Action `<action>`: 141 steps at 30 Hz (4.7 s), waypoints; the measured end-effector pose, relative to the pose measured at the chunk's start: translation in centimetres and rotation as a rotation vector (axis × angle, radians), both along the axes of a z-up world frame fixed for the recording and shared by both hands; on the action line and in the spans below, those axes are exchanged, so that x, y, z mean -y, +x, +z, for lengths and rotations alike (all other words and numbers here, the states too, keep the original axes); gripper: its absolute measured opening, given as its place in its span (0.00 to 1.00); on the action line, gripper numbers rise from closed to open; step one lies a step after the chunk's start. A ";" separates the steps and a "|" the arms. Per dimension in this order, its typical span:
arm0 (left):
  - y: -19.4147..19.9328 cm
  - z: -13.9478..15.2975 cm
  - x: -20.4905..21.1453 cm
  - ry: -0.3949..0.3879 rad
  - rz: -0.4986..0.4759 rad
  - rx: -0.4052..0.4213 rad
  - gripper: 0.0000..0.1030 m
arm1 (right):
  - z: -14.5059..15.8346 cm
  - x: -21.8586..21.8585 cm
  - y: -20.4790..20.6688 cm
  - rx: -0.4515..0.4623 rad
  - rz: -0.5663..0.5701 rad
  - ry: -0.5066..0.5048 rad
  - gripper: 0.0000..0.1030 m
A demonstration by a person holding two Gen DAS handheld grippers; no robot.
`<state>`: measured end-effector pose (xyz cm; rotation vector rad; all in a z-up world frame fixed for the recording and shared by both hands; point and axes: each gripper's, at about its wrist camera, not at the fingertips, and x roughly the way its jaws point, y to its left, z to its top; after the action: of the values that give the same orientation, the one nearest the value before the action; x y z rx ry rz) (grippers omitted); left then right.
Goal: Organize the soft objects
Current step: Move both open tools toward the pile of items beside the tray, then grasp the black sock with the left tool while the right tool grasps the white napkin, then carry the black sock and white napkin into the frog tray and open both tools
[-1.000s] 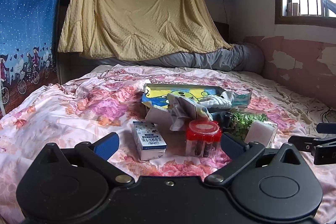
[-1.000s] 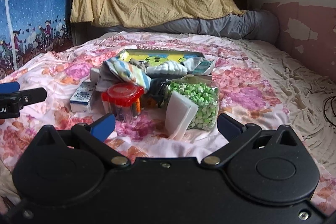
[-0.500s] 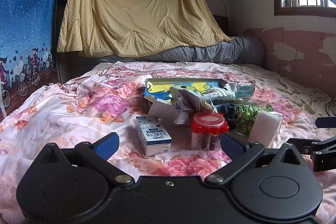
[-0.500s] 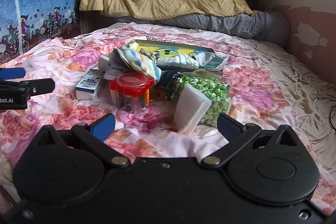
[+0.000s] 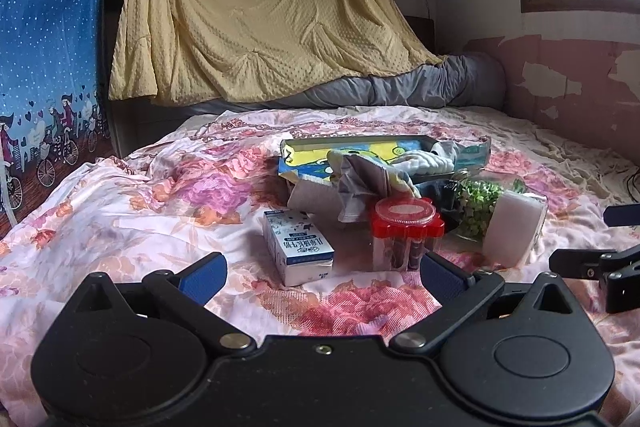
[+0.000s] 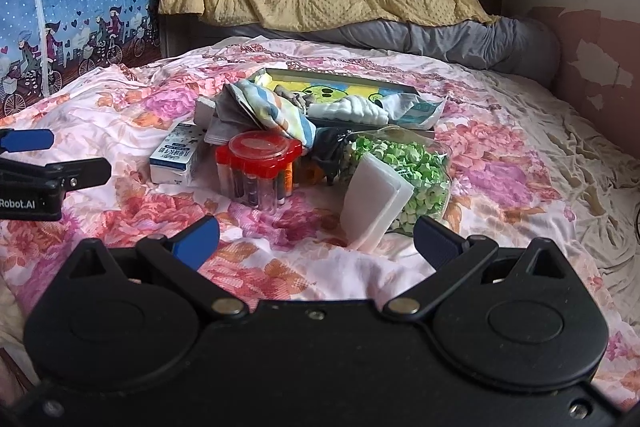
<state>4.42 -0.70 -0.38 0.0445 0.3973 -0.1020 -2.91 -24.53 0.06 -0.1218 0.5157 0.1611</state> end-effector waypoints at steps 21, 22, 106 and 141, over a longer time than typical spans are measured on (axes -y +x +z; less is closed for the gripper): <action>3.2 0.5 2.1 0.007 -0.151 -0.036 0.99 | -1.2 2.0 5.6 -0.100 0.016 0.070 1.00; 3.5 0.6 2.3 0.016 -0.163 -0.038 0.99 | -1.3 2.0 5.9 -0.097 0.022 0.071 1.00; 25.2 2.0 16.2 0.552 -0.666 -0.376 0.01 | -4.9 5.8 13.7 -0.159 0.019 0.264 0.05; 26.5 13.6 7.0 0.270 -0.303 -0.110 0.01 | 6.3 2.3 20.8 0.066 0.119 0.160 0.04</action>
<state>30.87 -7.70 13.27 0.3667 0.5106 -0.3502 17.85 -26.81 6.34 -0.0016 0.4283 0.3128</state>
